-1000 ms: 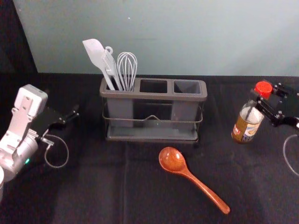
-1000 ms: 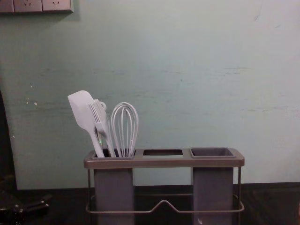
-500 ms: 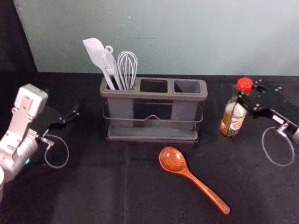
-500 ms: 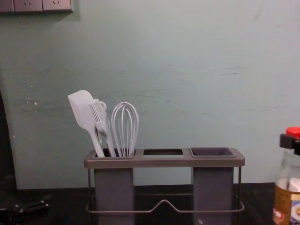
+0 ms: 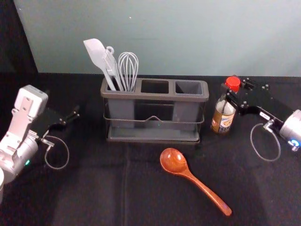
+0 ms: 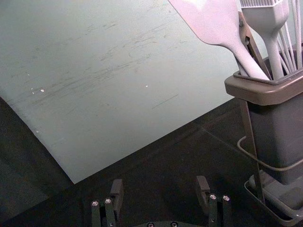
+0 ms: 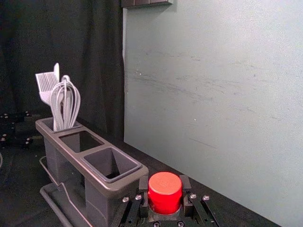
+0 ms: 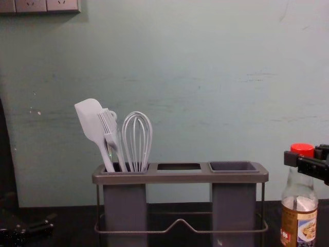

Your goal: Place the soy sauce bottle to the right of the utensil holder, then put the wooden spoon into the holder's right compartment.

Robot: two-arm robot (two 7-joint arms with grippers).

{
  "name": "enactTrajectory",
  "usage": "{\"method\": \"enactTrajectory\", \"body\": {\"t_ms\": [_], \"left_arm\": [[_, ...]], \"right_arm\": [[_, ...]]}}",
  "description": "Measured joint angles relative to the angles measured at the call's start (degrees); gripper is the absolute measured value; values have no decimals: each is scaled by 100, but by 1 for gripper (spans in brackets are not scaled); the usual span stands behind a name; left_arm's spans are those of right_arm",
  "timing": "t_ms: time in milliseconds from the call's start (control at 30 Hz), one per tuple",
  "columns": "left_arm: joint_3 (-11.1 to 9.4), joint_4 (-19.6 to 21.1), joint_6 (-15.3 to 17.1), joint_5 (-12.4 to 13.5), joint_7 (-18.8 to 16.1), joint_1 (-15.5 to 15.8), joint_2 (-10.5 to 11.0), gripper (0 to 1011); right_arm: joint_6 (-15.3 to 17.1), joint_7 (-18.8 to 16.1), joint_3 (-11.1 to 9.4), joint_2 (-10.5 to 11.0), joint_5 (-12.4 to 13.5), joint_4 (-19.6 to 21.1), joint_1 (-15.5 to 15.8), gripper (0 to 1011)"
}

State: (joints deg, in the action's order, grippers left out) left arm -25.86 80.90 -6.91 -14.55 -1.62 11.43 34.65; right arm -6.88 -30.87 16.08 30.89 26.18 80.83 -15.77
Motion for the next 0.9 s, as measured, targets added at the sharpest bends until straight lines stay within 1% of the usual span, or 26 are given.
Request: {"method": "enactTrajectory", "body": {"t_ms": [133,400,533,700,900], "left_arm": [[0,0,0,0,0,0,0,1005],[0,0,0,0,0,0,0,1005],[0,0,0,0,0,0,0,1005],[0,0,0,0,0,0,0,1005],[0,0,0,0,0,0,0,1005]], "right_arm": [[-19,-17,14,-69,-32,-121,-64,390],[-65,59,29,-188,-194,-327,-163,388],[-68,62,13,-220,-219,-382,-172,390],[-68,55,-12,-255,-224,-427,-174,390],[-9,54,-54,-300,-162,-478,-174,390]]}}
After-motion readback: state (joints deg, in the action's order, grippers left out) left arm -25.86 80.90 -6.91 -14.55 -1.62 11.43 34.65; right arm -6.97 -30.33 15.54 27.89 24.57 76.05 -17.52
